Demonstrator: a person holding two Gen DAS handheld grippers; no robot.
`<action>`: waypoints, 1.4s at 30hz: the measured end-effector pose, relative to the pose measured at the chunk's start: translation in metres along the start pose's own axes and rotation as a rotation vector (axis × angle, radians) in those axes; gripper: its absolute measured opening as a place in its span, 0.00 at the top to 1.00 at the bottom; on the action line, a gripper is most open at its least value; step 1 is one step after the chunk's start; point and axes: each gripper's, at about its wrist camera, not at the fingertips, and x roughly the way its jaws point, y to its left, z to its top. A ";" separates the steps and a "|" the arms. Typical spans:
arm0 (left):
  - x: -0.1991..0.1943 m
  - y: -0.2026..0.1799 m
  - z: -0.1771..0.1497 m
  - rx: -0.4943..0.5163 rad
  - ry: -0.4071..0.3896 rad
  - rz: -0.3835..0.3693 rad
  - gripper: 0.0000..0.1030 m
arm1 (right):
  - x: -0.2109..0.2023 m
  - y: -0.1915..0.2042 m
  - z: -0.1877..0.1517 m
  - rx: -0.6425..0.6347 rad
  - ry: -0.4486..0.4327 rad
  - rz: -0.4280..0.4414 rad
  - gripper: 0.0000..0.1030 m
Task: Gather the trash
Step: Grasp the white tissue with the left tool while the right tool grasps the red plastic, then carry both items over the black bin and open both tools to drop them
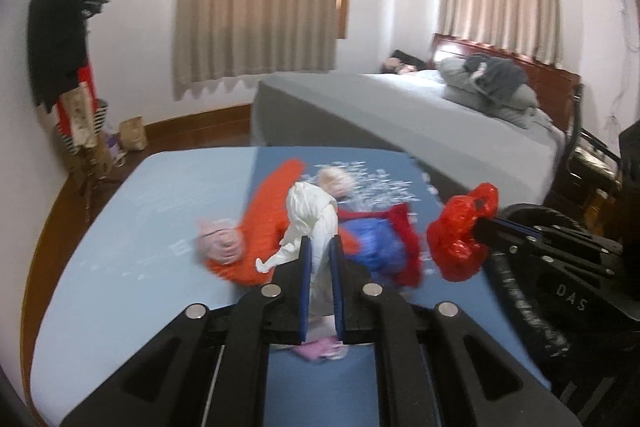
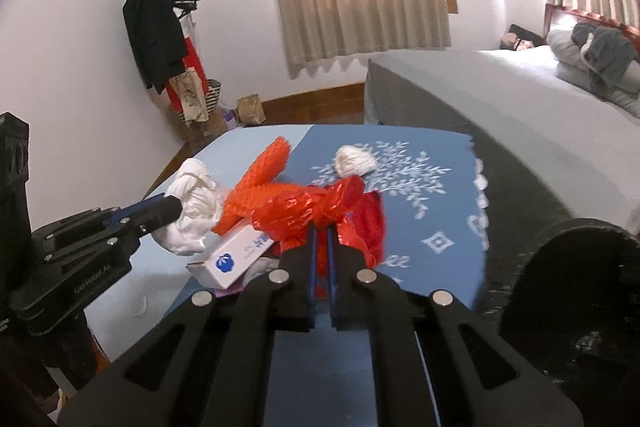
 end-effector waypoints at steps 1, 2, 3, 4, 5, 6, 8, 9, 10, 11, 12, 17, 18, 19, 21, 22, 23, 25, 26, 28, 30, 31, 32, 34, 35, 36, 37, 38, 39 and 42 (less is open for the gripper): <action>0.000 -0.008 0.001 0.008 -0.002 -0.018 0.91 | -0.005 -0.004 -0.001 0.004 -0.004 -0.011 0.96; 0.001 -0.015 0.002 0.015 -0.003 -0.035 0.91 | -0.010 -0.009 -0.001 0.007 -0.008 -0.024 0.96; 0.002 -0.024 0.003 0.024 -0.005 -0.055 0.91 | -0.017 -0.015 -0.002 0.011 -0.013 -0.042 0.96; 0.002 -0.032 0.003 0.032 -0.006 -0.072 0.91 | -0.024 -0.022 -0.003 0.018 -0.020 -0.062 0.96; 0.003 -0.037 0.003 0.038 -0.006 -0.086 0.91 | -0.032 -0.030 -0.005 0.027 -0.027 -0.082 0.96; 0.005 -0.045 0.005 0.046 -0.005 -0.103 0.91 | -0.037 -0.036 -0.006 0.034 -0.031 -0.097 0.96; 0.008 -0.061 0.006 0.064 -0.006 -0.139 0.91 | -0.051 -0.050 -0.010 0.051 -0.038 -0.139 0.96; 0.009 -0.072 0.007 0.073 -0.004 -0.163 0.91 | -0.058 -0.059 -0.013 0.062 -0.040 -0.163 0.96; 0.010 -0.080 0.008 0.078 -0.003 -0.180 0.91 | -0.065 -0.068 -0.016 0.075 -0.042 -0.190 0.96; 0.012 -0.090 0.009 0.085 -0.004 -0.200 0.91 | -0.070 -0.075 -0.020 0.086 -0.042 -0.209 0.96; 0.013 -0.101 0.010 0.095 -0.003 -0.224 0.91 | -0.078 -0.086 -0.025 0.104 -0.043 -0.239 0.96; 0.022 -0.150 0.012 0.130 -0.001 -0.324 0.91 | -0.104 -0.125 -0.045 0.165 -0.039 -0.345 0.96; 0.023 -0.162 0.013 0.138 -0.002 -0.352 0.91 | -0.110 -0.131 -0.050 0.175 -0.038 -0.363 0.96; 0.024 -0.172 0.013 0.148 -0.001 -0.376 0.91 | -0.113 -0.136 -0.054 0.181 -0.037 -0.379 0.96; 0.029 -0.185 0.015 0.165 0.001 -0.412 0.89 | -0.122 -0.145 -0.062 0.192 -0.034 -0.421 0.93; 0.031 -0.194 0.015 0.173 0.004 -0.439 0.89 | -0.125 -0.150 -0.066 0.197 -0.034 -0.434 0.93; 0.031 -0.196 0.014 0.177 0.008 -0.453 0.81 | -0.128 -0.154 -0.069 0.202 -0.032 -0.446 0.91; 0.031 -0.201 0.012 0.182 0.012 -0.469 0.58 | -0.134 -0.160 -0.076 0.215 -0.035 -0.475 0.73; 0.031 -0.204 0.012 0.182 0.008 -0.468 0.54 | -0.135 -0.162 -0.076 0.222 -0.038 -0.485 0.57; 0.028 -0.199 0.011 0.183 0.008 -0.454 0.53 | -0.139 -0.162 -0.080 0.227 -0.056 -0.498 0.46; 0.024 -0.186 0.010 0.175 0.005 -0.426 0.48 | -0.137 -0.159 -0.077 0.220 -0.068 -0.503 0.28; 0.023 -0.179 0.011 0.170 0.000 -0.406 0.47 | -0.135 -0.158 -0.073 0.218 -0.076 -0.504 0.23; 0.024 -0.173 0.012 0.166 -0.004 -0.387 0.44 | -0.134 -0.153 -0.073 0.212 -0.090 -0.505 0.15; 0.020 -0.155 0.013 0.150 -0.017 -0.333 0.40 | -0.128 -0.146 -0.067 0.207 -0.104 -0.491 0.11; 0.020 -0.142 0.014 0.142 -0.021 -0.304 0.39 | -0.123 -0.140 -0.063 0.205 -0.105 -0.474 0.10; 0.019 -0.133 0.015 0.135 -0.024 -0.275 0.38 | -0.119 -0.138 -0.058 0.203 -0.105 -0.459 0.09; 0.018 -0.122 0.014 0.127 -0.028 -0.240 0.37 | -0.113 -0.132 -0.054 0.199 -0.104 -0.439 0.09; 0.017 -0.110 0.014 0.118 -0.031 -0.202 0.37 | -0.108 -0.126 -0.049 0.193 -0.102 -0.423 0.09; 0.016 -0.098 0.014 0.109 -0.035 -0.163 0.37 | -0.100 -0.117 -0.045 0.180 -0.100 -0.397 0.09; 0.013 -0.067 0.013 0.085 -0.041 -0.070 0.37 | -0.080 -0.097 -0.041 0.152 -0.090 -0.338 0.08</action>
